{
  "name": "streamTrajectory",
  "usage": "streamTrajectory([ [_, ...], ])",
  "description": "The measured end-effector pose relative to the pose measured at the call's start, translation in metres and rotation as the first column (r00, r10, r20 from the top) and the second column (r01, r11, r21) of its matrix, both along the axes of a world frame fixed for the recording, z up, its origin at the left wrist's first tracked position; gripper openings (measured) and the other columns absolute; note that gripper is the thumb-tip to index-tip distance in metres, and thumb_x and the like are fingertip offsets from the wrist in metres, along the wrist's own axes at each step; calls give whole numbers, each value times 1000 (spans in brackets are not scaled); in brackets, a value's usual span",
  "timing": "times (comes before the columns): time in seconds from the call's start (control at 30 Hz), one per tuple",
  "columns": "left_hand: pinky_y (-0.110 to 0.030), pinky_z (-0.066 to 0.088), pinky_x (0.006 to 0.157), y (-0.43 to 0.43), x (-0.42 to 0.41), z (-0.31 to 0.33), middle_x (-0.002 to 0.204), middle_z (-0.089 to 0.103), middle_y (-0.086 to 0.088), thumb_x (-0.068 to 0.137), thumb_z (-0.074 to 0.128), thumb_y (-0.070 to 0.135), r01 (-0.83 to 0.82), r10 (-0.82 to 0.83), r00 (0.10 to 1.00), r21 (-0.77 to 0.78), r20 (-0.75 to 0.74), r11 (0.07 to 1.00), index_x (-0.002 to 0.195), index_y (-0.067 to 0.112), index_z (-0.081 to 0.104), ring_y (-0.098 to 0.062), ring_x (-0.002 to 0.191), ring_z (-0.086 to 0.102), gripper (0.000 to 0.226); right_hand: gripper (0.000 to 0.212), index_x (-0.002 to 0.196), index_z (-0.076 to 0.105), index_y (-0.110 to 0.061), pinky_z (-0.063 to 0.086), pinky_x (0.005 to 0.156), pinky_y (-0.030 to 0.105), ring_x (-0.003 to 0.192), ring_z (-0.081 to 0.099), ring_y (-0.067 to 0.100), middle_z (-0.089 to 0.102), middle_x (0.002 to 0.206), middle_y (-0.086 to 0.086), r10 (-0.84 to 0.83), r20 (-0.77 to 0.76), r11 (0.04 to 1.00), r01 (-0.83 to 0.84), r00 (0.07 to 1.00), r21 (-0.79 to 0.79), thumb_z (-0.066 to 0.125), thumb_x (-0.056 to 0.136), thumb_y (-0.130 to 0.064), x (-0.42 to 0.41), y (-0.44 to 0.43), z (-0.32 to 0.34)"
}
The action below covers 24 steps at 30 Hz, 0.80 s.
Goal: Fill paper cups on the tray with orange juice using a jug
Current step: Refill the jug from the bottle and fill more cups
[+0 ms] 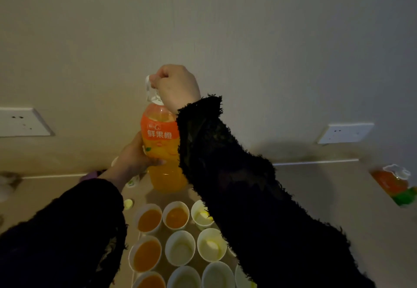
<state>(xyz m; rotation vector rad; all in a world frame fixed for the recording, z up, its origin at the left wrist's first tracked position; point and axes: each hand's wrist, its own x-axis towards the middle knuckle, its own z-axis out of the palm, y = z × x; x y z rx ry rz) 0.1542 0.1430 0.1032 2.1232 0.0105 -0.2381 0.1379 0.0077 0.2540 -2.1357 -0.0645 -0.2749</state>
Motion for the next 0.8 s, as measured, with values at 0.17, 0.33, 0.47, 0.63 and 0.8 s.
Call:
streamTrajectory([
  [0.17,-52,45,97,7,0,-5,133,53,-12,69,83,20,-16,16,1000,102,4,995,142,21,34,-32,121,50,88,21,84,66,-8,47,70,32,78,60,20,61,76,0,20,-58,998,-24,998,-57,51,93,-21,8,8,-23],
  [0.33,-45,52,84,3,-8,-10,123,56,-14,82,72,30,-41,42,999,48,-13,998,141,21,33,-35,108,58,72,19,77,60,-14,44,65,28,67,53,12,53,67,-9,14,-84,996,-21,996,-84,51,93,-21,14,16,-43],
  [0.47,-32,50,59,2,-7,-16,118,57,-10,88,64,28,-129,89,976,-199,-199,971,138,23,30,-29,81,64,60,18,79,59,-16,50,78,35,82,59,18,57,76,-5,31,-92,994,-40,995,-102,50,93,-21,15,27,-55],
  [0.63,-28,46,56,13,-6,-33,125,51,-12,88,64,31,-169,102,964,-274,-244,947,141,20,21,-32,99,58,69,19,86,64,-13,50,81,36,93,60,22,60,90,0,56,-116,986,-73,992,-149,49,95,-21,15,37,-71],
  [0.8,-30,47,56,15,-6,-36,107,54,-9,90,60,30,-197,132,966,-299,-222,934,141,14,18,-21,76,57,68,21,93,66,-13,48,88,38,99,59,22,65,104,3,62,-133,969,-91,989,-227,51,95,-27,17,44,-75],
])
